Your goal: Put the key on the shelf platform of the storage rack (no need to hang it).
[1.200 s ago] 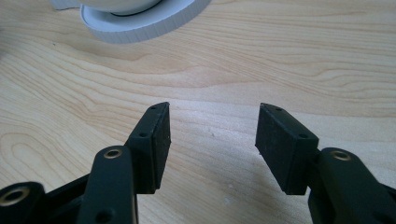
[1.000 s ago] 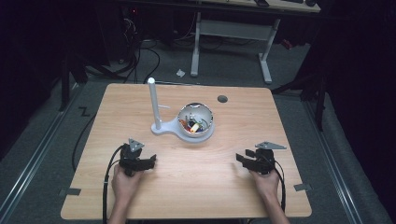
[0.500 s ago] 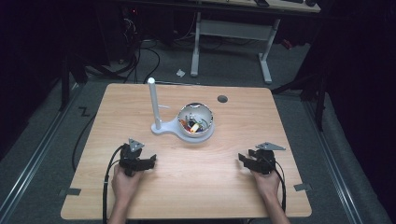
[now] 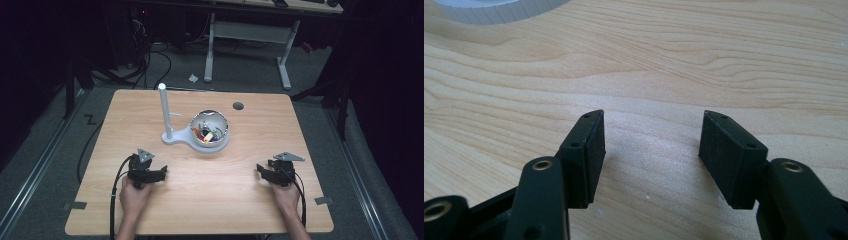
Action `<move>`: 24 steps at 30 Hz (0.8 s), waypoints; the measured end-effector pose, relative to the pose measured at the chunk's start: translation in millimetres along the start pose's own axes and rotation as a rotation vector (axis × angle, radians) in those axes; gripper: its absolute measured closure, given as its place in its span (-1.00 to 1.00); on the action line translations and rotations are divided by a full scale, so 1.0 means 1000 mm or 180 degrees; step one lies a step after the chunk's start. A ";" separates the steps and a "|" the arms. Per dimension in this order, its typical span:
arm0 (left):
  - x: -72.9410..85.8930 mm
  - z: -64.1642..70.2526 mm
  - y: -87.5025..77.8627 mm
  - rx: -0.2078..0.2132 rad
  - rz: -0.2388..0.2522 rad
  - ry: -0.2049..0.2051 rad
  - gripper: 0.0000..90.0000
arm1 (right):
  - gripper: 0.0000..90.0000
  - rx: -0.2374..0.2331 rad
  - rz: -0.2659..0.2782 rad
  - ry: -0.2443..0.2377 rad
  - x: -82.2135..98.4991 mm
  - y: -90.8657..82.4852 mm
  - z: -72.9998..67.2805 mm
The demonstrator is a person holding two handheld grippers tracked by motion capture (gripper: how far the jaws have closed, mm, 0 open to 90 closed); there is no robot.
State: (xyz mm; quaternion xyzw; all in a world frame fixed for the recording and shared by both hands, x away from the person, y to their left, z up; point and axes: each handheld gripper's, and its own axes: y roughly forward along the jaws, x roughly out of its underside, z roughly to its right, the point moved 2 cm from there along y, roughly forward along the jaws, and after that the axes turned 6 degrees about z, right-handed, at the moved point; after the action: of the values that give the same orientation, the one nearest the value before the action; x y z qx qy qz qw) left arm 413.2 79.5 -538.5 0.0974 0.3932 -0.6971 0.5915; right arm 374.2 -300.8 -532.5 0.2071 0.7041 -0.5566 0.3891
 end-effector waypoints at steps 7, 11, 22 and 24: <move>0.000 0.000 0.000 -0.0003 0.0001 -0.0006 -0.61 | -0.08 0.0117 -0.0040 -0.0158 0.000 0.002 -0.003; 0.000 0.000 0.000 -0.0004 0.0000 -0.0009 -0.61 | -0.11 0.0150 -0.0059 -0.0230 0.000 0.003 -0.005; 0.000 0.000 0.000 0.0001 -0.0001 -0.0001 -0.61 | -0.12 0.0140 -0.0064 -0.0230 0.000 0.003 -0.006; 0.000 0.000 0.000 -0.0002 -0.0002 -0.0007 -0.61 | -0.13 0.0141 -0.0065 -0.0231 0.000 0.003 -0.006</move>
State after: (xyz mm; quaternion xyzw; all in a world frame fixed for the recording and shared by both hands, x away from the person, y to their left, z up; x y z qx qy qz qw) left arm 413.2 79.4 -538.4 0.0964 0.3928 -0.6973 0.5918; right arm 374.5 -294.8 -533.3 0.1882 0.6792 -0.5831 0.4040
